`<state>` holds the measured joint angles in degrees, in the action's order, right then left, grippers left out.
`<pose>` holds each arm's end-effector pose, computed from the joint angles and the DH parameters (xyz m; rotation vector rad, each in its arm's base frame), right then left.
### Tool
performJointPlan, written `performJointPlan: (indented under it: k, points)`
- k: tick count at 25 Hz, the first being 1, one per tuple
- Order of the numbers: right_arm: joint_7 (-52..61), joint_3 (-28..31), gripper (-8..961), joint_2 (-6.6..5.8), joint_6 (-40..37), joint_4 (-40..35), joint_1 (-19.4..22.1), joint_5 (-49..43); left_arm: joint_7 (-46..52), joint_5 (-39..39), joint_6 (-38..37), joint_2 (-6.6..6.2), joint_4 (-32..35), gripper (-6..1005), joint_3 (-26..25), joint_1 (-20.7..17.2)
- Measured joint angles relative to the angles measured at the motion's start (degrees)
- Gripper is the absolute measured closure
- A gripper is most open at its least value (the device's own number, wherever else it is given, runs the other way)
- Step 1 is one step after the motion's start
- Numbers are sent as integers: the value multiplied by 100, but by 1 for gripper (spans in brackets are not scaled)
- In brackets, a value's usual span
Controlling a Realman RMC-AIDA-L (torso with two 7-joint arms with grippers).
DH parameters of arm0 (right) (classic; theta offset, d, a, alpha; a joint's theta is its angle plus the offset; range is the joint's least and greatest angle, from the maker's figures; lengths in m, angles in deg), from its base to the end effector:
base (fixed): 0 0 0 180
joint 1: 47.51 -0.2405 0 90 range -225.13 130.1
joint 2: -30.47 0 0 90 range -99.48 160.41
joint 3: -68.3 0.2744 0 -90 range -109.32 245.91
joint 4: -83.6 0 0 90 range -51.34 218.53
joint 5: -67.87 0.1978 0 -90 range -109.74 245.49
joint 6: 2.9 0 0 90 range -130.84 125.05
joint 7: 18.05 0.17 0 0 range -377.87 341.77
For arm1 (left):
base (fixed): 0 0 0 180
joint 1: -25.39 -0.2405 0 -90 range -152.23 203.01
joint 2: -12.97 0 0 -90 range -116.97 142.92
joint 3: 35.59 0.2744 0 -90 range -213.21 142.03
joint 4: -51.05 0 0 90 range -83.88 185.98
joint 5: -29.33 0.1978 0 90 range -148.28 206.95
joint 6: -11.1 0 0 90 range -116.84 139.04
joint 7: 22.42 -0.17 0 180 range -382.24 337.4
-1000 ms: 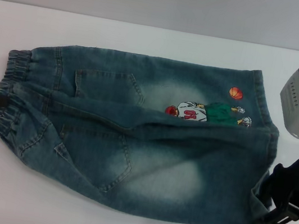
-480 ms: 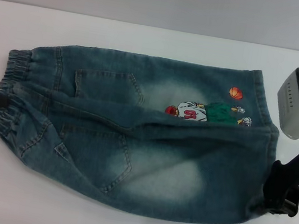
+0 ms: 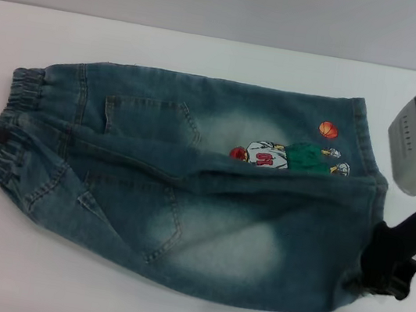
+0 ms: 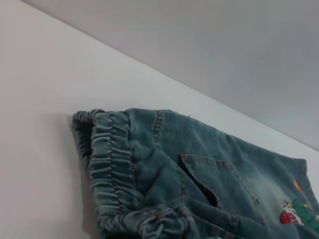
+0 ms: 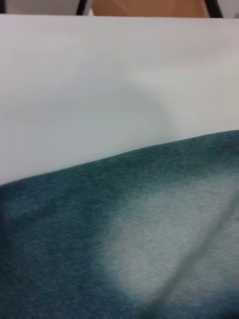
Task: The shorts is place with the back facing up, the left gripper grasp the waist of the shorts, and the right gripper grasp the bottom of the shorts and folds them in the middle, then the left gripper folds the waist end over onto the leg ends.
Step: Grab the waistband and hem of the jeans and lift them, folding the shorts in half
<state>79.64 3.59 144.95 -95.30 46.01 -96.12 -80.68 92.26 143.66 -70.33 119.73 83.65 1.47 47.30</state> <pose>0.2580 0.3521 -0.0448 2.9190 -0.3801 0.6341 -0.3729 0.3219 0.0553 -2.1360 -1.5871 -0.6124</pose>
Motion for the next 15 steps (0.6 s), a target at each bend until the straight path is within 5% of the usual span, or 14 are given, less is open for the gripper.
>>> performJointPlan:
  k: [15]
  points:
    - [-1787,1462,954,-44,122,-441,892,2482,-174,-10,-49,-7,18,959,-399,21]
